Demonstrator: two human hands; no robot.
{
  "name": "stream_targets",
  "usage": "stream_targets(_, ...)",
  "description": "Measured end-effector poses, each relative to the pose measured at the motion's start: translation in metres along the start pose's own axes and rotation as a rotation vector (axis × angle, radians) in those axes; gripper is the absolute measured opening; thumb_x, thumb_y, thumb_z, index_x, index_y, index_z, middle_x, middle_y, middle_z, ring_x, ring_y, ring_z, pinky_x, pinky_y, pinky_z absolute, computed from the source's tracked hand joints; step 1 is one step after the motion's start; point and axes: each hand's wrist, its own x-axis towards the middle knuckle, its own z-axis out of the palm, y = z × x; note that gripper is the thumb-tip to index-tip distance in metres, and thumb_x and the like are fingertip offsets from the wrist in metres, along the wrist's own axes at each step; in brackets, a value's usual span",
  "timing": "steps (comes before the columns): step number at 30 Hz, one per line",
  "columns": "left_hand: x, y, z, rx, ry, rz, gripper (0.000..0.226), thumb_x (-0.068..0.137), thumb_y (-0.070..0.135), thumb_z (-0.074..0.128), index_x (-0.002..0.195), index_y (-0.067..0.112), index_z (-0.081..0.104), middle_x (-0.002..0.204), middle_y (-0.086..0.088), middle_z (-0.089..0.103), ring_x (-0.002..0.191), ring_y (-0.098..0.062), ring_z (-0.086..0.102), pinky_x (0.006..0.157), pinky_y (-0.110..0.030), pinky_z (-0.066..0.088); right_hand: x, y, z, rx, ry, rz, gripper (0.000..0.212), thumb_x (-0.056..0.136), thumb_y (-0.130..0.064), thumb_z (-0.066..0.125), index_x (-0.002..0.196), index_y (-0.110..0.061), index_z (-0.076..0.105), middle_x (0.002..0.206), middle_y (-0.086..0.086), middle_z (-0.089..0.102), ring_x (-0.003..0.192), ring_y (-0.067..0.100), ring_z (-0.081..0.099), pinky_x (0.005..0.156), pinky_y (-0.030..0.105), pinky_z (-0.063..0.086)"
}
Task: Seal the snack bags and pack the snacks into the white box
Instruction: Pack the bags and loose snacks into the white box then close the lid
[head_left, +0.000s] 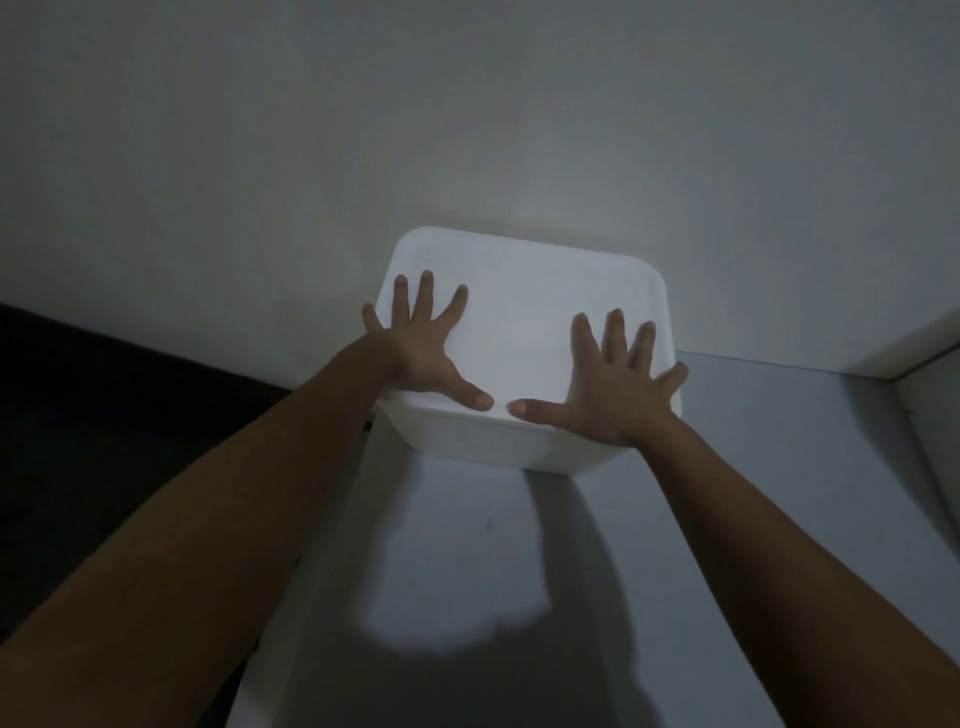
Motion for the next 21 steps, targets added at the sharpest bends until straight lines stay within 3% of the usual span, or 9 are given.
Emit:
stream_targets(2,-0.004,0.0,0.002,-0.021,0.033,0.007,0.139,0.047,0.086,0.062,0.145,0.038,-0.024,0.151,-0.003,-0.038,0.138,-0.03,-0.037,0.109,-0.063,-0.016,-0.003,0.002,0.002,-0.008,0.038,-0.018,0.131,0.049,-0.1,0.036,0.148,-0.032,-0.017,0.158,0.007,-0.027,0.143,0.04,-0.024,0.105,0.074,-0.003)
stream_targets(4,-0.012,0.001,0.01,-0.005,0.118,0.022,0.126,0.054,0.092,0.046,0.148,0.036,-0.017,0.155,-0.003,-0.031,0.142,-0.027,-0.03,0.111,-0.061,-0.015,-0.008,0.003,0.003,-0.02,0.076,-0.036,0.126,0.052,-0.1,0.029,0.149,-0.032,-0.011,0.16,0.007,-0.02,0.145,0.039,-0.018,0.106,0.074,0.001)
stream_targets(7,-0.019,0.002,0.033,0.041,0.391,0.042,0.099,0.07,0.09,0.014,0.151,0.036,-0.002,0.161,-0.003,-0.013,0.148,-0.023,-0.015,0.115,-0.058,-0.008,-0.017,0.003,0.012,-0.036,0.237,-0.041,0.1,0.07,-0.093,0.01,0.151,-0.034,0.0,0.163,0.005,-0.005,0.148,0.036,-0.006,0.108,0.072,0.006)
stream_targets(9,-0.017,0.002,0.04,0.027,0.525,0.034,0.084,0.079,0.081,0.007,0.151,0.038,0.007,0.162,-0.002,-0.001,0.149,-0.024,-0.005,0.117,-0.057,-0.002,-0.019,0.001,0.014,0.005,0.295,0.02,0.082,0.081,-0.082,0.004,0.15,-0.037,0.006,0.163,0.006,0.002,0.149,0.035,-0.002,0.109,0.071,0.008)
stream_targets(16,-0.008,0.0,0.04,0.045,0.529,0.026,0.074,0.086,0.075,0.018,0.15,0.039,0.01,0.162,0.001,0.002,0.149,-0.024,-0.001,0.117,-0.054,0.0,-0.009,0.003,0.008,0.037,0.244,0.066,0.073,0.084,-0.074,0.017,0.148,-0.038,0.01,0.162,0.007,0.003,0.148,0.033,-0.003,0.106,0.065,0.017)
stream_targets(18,-0.005,-0.004,0.037,0.016,0.536,0.041,0.068,0.09,0.068,0.022,0.151,0.036,0.015,0.162,0.001,0.005,0.149,-0.022,0.002,0.118,-0.05,0.0,-0.006,0.007,0.008,0.067,0.313,0.077,0.065,0.087,-0.066,0.025,0.143,-0.033,0.023,0.157,0.011,0.016,0.146,0.034,0.01,0.101,0.061,0.028)
stream_targets(21,-0.005,-0.006,0.035,-0.151,0.626,-0.04,0.066,0.094,0.054,0.031,0.149,0.018,0.028,0.16,-0.008,0.015,0.148,-0.023,0.012,0.119,-0.043,0.006,-0.001,0.011,0.011,0.188,0.483,0.2,0.051,0.088,-0.049,0.041,0.125,-0.013,0.041,0.138,0.018,0.035,0.129,0.04,0.034,0.086,0.053,0.045)
